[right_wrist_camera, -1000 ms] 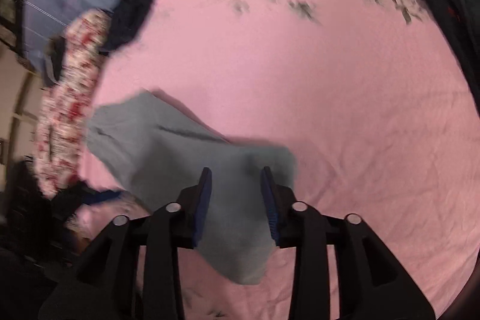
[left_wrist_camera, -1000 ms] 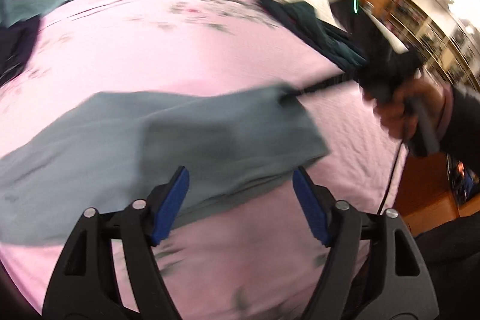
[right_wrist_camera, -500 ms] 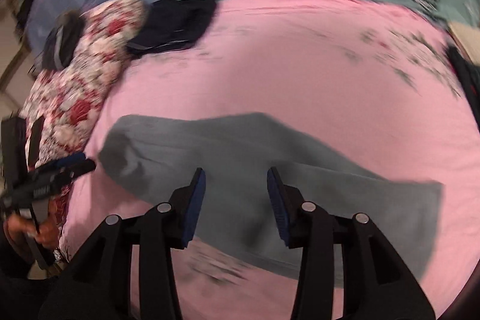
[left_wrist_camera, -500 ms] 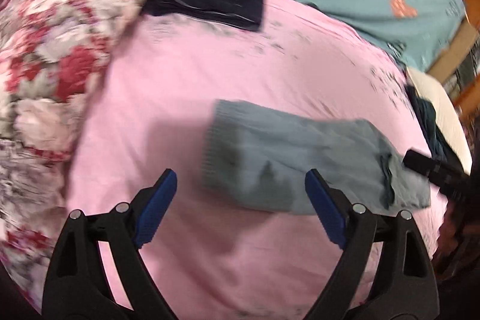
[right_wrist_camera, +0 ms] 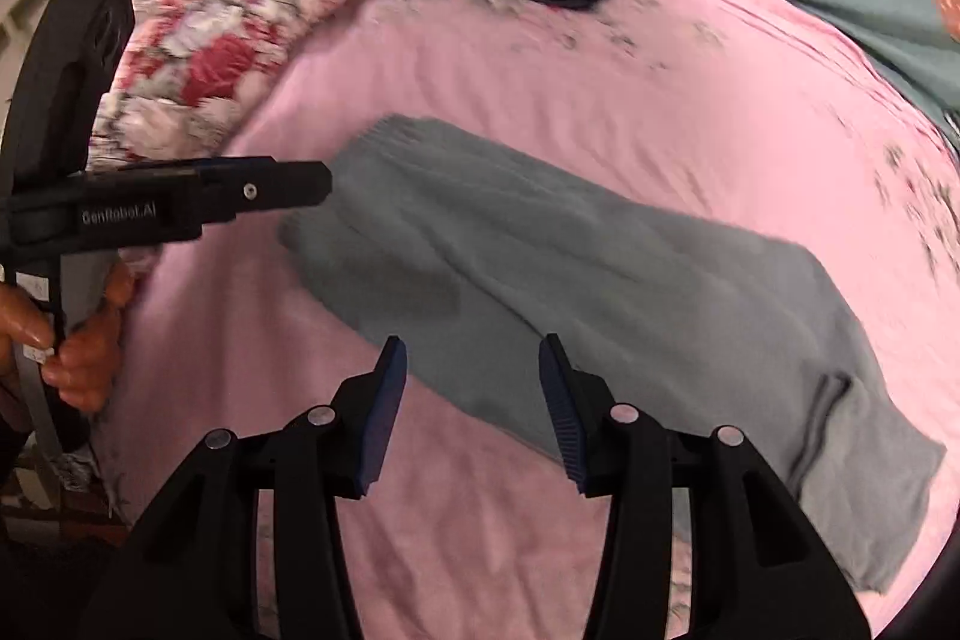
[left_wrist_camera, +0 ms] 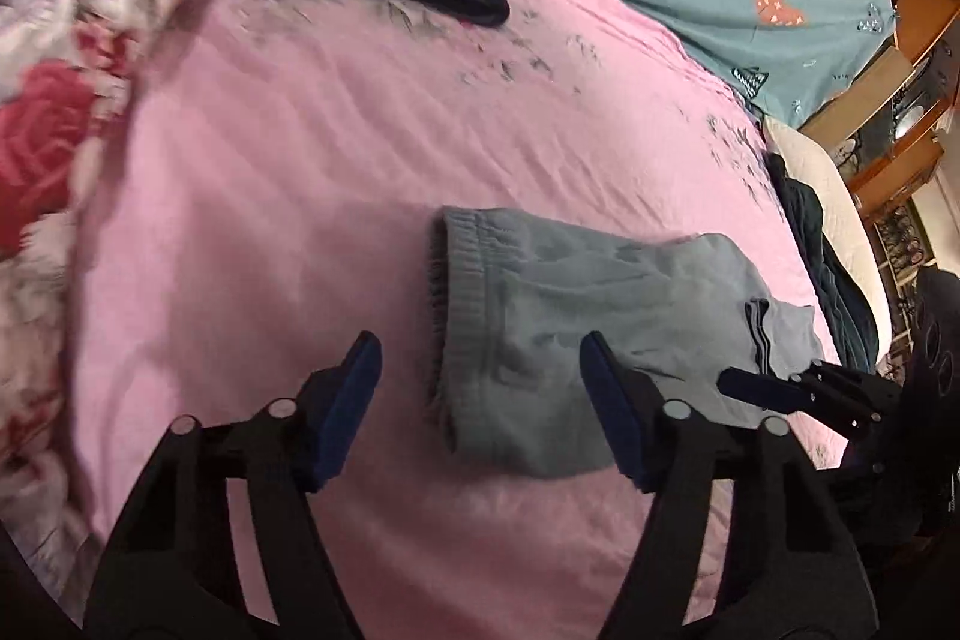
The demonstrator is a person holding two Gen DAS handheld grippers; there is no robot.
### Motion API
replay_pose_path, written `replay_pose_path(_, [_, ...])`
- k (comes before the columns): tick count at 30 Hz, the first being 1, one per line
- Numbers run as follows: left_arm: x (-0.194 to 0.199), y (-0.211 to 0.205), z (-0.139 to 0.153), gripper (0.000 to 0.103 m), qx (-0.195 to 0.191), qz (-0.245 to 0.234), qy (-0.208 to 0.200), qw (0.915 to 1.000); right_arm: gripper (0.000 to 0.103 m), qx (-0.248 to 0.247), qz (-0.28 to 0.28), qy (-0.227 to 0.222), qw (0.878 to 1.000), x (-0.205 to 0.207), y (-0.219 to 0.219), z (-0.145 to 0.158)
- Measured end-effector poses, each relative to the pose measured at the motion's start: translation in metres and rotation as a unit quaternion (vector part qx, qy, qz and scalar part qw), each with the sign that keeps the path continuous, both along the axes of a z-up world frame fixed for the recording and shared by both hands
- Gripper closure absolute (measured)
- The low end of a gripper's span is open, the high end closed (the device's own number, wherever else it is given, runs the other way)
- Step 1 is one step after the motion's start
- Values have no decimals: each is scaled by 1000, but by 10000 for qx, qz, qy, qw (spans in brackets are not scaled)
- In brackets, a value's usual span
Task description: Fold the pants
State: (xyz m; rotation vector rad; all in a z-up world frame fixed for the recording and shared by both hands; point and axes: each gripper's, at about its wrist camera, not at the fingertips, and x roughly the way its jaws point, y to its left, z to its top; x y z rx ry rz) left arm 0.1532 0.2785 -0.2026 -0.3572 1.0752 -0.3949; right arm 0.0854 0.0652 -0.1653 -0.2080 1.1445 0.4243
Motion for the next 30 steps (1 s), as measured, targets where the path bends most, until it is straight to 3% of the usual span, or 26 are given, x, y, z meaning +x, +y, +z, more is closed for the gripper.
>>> replay_pose_path(3, [15,-8,-18,42,-277,-141,356,9989,56,-99,-396,224,9989,4,-15,-7])
replay_pose_path(7, [21,-10,-19,47,-572,-151,449,9972,56,-224,-562,176,9980,4,-24,-13])
replay_pose_path(9, [20,-9,-17,68,-605,-155,408,9972,56,-389,-571,215,9974,6,-25,-22])
replay_pose_path(11, [19,-7,-15,80,-654,-221,341,9970,56,-393,-634,419,9963,8,-30,-35])
replay_pose_path(12, [18,-8,-12,80,-704,-259,323,9967,55,-337,-642,347,9968,8,-31,-35])
replay_pose_path(16, [11,-18,1,80,-762,-571,77,9954,43,-397,-395,237,9982,1,-24,-36])
replay_pose_path(22, [12,-31,1,80,-284,-491,-12,9984,42,-328,-384,224,9985,-1,-26,-39])
replay_pose_path(25, [15,-19,-2,66,91,-164,-10,9998,42,-317,-363,191,9987,-2,-25,-39])
replay_pose_path(29, [22,-15,-20,51,-116,-183,449,9988,42,-164,-321,161,9992,-2,-25,-39])
replay_pose_path(30, [22,-19,-20,51,3,-222,396,9990,42,-129,-350,152,9992,-2,-27,-36])
